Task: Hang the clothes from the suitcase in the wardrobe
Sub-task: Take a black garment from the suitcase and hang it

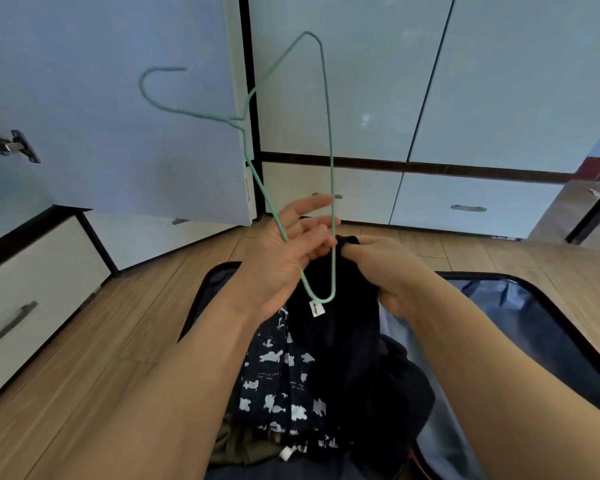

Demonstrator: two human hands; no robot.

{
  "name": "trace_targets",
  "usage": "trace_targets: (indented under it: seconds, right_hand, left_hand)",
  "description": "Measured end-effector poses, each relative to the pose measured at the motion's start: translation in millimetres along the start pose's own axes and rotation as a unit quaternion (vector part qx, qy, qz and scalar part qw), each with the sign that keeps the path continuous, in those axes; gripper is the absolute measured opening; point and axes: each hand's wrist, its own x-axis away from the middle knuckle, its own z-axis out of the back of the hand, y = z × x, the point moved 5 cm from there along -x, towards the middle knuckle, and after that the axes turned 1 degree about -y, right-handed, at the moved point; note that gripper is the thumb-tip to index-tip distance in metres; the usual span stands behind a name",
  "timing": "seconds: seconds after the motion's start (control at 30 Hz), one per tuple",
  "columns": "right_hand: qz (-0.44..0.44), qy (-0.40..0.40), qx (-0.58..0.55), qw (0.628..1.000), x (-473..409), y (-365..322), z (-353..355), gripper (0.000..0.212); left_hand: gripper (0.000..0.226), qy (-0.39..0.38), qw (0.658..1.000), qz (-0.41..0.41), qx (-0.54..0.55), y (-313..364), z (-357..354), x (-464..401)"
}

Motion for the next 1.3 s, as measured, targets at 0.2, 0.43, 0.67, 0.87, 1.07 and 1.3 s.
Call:
trace_targets:
  seconds: [0.2, 0.43, 0.67, 0.87, 1.07, 1.3]
  right_hand:
    - [-0.070, 0.000, -0.062, 0.996, -7.0, 12.5, 0.2, 0.023]
    - [-0.108, 0.039, -0.111, 0.987, -10.7, 25.1, 11.6, 0.027]
    - [-0.013, 0.144, 0.002, 0.990, -9.3, 7.8, 43.2, 0.012]
    - [-0.002, 0.237, -0.095, 0.967, -17.2, 18.8, 76.6, 0.020]
    - [0.021, 0.304, -0.091, 0.948, -23.3, 32.8, 98.6, 0.023]
    - [-0.027, 0.355, -0.133, 0.925, -15.4, 49.1, 116.8, 0.027]
  left_hand:
    - [0.029, 0.028, 0.980, -0.034, -0.193, -5.2, -4.4, 0.6]
    - [0.033, -0.066, 0.937, 0.041, -0.341, -30.0, -2.8, 3.4]
    - [0.023, 0.060, 0.910, 0.042, -0.409, -29.1, 25.5, 2.4]
    - [0.024, 0.149, 0.881, 0.042, -0.447, -25.2, 90.6, 15.8]
    - [0.031, 0.206, 0.765, -0.021, -0.610, -21.1, 120.3, 39.6]
    - [0.059, 0.235, 0.731, -0.010, -0.641, -38.6, 152.9, 68.3]
